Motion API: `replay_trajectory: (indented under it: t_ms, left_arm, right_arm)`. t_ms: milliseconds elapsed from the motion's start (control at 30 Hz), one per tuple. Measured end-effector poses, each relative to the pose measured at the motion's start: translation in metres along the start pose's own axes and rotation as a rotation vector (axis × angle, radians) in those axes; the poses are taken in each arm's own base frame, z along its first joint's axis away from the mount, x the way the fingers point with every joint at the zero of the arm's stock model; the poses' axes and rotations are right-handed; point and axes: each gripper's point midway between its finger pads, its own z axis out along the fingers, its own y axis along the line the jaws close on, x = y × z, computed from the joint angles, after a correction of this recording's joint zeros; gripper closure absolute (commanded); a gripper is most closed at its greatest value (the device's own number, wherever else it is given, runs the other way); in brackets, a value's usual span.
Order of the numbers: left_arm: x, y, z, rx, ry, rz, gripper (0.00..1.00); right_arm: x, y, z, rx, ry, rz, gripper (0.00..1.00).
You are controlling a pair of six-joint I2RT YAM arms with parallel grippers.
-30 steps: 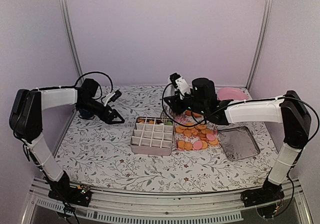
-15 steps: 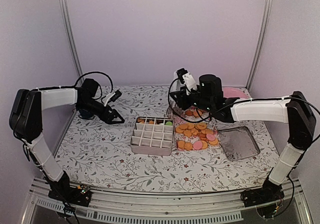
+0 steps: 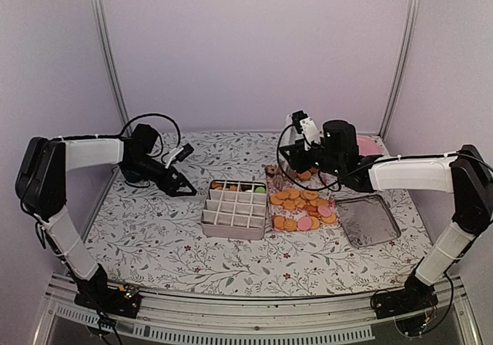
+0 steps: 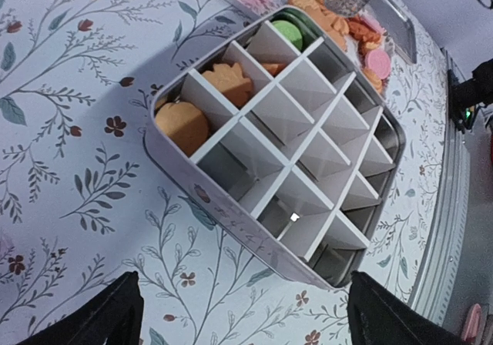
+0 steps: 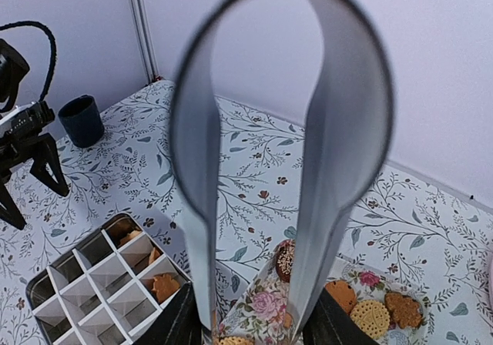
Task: Pack the cookies
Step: Pick up the fake cookies from the plate.
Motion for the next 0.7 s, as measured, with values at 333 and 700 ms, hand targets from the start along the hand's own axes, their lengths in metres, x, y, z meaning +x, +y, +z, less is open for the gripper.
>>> replay_trajectory:
  t_ms: [333, 700]
  left_arm:
    - [0.019, -0.029, 0.039, 0.069, 0.09, 0.041, 0.1]
    - [0.043, -0.024, 0.056, 0.035, 0.16, 0.045, 0.14]
  right_arm:
    - [0.027, 0.002, 0.013, -0.022, 0.061, 0.021, 0.55]
    - [0.041, 0.0, 0.012, -0.01, 0.09, 0.009, 0.55]
